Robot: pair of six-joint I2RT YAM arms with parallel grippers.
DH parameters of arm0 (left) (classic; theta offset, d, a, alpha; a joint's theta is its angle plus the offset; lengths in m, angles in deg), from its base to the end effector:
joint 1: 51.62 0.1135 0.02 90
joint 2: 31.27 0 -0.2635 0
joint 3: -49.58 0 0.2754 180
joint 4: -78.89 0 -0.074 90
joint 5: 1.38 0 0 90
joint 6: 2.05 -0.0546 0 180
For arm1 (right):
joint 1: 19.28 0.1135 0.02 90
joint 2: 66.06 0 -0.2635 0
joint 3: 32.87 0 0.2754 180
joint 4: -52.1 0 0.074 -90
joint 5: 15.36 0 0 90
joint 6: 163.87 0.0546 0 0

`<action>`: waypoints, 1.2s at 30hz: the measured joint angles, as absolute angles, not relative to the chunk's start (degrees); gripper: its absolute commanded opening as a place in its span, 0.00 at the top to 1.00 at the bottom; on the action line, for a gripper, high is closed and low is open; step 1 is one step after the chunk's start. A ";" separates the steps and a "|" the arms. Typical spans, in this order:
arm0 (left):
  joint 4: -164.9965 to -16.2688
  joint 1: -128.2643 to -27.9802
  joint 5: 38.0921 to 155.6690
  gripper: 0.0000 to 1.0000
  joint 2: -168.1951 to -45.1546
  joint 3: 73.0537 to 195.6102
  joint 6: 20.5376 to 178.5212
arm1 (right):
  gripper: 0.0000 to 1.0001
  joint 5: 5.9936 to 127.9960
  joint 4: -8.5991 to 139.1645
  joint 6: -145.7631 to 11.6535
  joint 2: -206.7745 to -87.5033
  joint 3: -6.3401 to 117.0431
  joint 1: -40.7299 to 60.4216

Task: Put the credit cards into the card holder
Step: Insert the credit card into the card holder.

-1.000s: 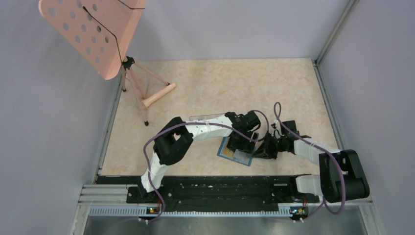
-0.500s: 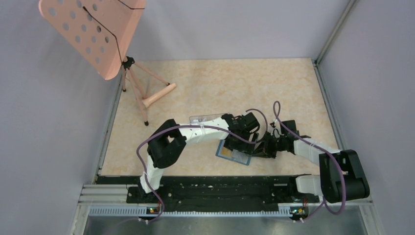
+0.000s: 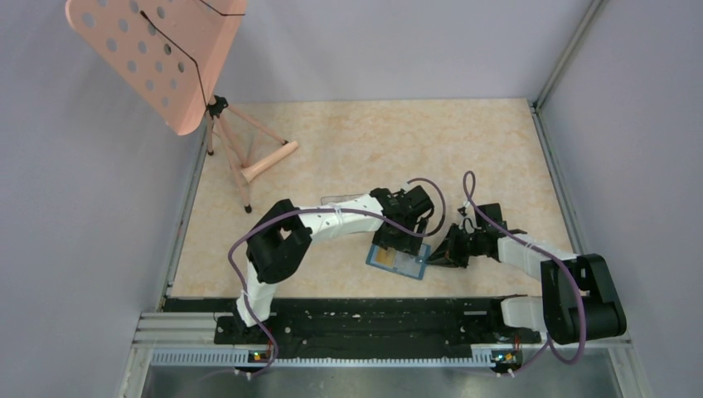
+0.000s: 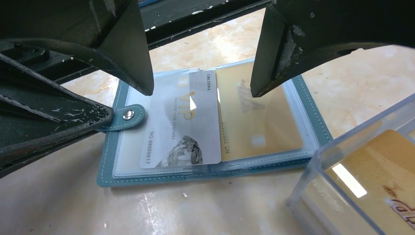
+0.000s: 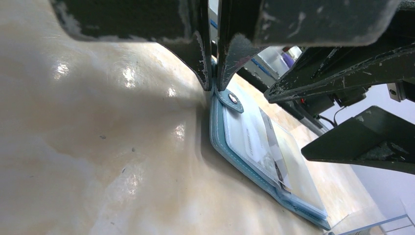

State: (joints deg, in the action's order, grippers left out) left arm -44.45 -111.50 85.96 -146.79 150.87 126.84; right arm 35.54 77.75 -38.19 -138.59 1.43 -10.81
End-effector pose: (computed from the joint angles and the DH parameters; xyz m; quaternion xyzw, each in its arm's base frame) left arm 0.2243 -0.3815 0.1621 0.1758 0.9701 -0.1111 0.1254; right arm 0.2011 0.0648 0.0899 0.1424 0.9100 0.3821 0.0748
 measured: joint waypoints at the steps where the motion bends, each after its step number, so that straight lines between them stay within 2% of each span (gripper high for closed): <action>1: -44.52 -111.50 86.05 0.24 -146.82 150.87 126.87 | 1.00 35.54 77.77 -38.25 -138.59 1.43 -10.81; 3: -45.09 -111.50 87.06 0.26 -147.03 150.87 126.80 | 1.00 35.54 77.79 -38.30 -138.59 1.43 -10.81; 9: -47.34 -111.50 92.54 0.42 -149.09 150.85 126.78 | 1.00 35.54 77.83 -38.30 -138.59 1.43 -10.81; 12: -49.31 -111.50 95.89 0.46 -149.72 150.72 126.76 | 1.00 35.68 78.03 -38.41 -138.59 1.45 -10.81; 15: -51.12 -111.41 97.94 0.46 -149.74 149.99 126.76 | 1.00 36.46 79.10 -39.15 -138.59 1.48 -10.81; 22: -54.27 -111.30 98.95 0.35 -148.39 147.50 126.95 | 1.00 37.77 82.36 -40.88 -138.59 3.55 -10.81; 28: -57.57 -109.38 98.53 0.37 -139.84 139.13 128.02 | 1.00 40.66 85.35 -43.67 -138.66 7.73 -10.81; 32: -62.44 -104.48 100.76 0.39 -131.80 129.58 130.32 | 1.00 42.30 86.66 -45.05 -139.42 9.43 -10.81; 36: -66.62 -99.94 103.32 0.41 -129.53 124.05 132.02 | 1.00 43.02 87.30 -45.82 -140.80 9.83 -10.81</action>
State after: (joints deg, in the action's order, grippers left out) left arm -66.62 -99.94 103.32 -129.53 124.05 132.02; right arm 43.02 87.30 -45.82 -140.80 9.83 -10.81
